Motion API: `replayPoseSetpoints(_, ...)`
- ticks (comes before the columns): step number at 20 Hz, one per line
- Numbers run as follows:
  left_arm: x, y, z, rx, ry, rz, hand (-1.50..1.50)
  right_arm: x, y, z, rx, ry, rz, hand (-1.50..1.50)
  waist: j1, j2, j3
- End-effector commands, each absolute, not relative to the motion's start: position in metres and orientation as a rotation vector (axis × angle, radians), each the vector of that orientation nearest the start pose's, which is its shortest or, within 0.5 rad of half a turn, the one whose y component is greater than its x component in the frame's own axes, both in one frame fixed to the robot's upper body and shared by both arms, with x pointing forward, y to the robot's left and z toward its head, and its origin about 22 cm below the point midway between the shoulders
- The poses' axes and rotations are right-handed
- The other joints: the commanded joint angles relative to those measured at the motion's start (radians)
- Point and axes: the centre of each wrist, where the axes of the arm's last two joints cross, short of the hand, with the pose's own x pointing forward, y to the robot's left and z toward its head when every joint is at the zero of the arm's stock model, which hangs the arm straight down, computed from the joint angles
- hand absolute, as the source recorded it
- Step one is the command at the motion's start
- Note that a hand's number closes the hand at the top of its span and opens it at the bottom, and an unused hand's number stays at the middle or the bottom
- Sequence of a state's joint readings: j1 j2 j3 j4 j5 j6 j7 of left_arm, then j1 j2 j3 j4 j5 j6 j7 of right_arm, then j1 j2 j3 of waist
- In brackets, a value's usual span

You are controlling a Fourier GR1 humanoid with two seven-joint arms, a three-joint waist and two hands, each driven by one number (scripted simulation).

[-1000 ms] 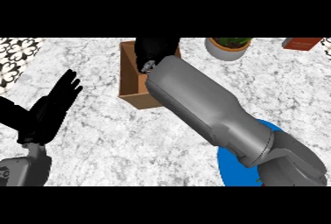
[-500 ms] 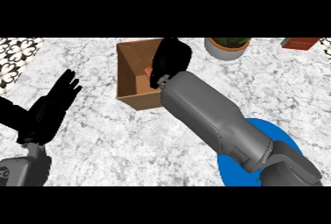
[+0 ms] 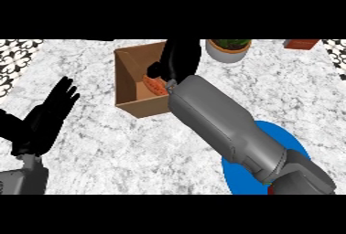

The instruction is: Pick the sweet potato from the plate and place it in the cardboard box

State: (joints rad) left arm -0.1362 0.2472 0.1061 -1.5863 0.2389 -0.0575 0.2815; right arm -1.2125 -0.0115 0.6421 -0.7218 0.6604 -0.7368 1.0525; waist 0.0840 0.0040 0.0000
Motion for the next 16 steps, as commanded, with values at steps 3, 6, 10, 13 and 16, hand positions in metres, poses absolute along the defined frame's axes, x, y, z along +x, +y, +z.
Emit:
replayPoseSetpoints(3, 0.268, 0.307, 0.062, 0.023, -1.447, 0.005, 0.0, 0.382, 0.015, 0.137, -0.878, -1.526, -0.059, -1.5, -0.03, -0.006, 0.0)
replayPoseSetpoints(6, 0.254, 0.321, 0.053, 0.054, -1.436, 0.03, 0.0, 0.378, 0.005, 0.118, -0.876, -1.499, -0.087, -1.5, -0.065, -0.014, 0.0)
replayPoseSetpoints(10, 0.246, 0.314, 0.044, 0.047, -1.426, 0.056, 0.0, 0.36, 0.002, 0.105, -0.817, -1.52, -0.127, -1.5, -0.095, -0.023, 0.0)
replayPoseSetpoints(13, 0.243, 0.322, 0.05, 0.081, -1.425, 0.047, 0.0, 0.34, 0.005, 0.104, -0.764, -1.54, -0.119, -1.5, -0.097, -0.022, 0.0)
replayPoseSetpoints(16, 0.231, 0.327, 0.063, 0.072, -1.437, 0.059, 0.0, 0.322, -0.004, 0.094, -0.788, -1.566, -0.095, -1.5, -0.1, -0.022, 0.0)
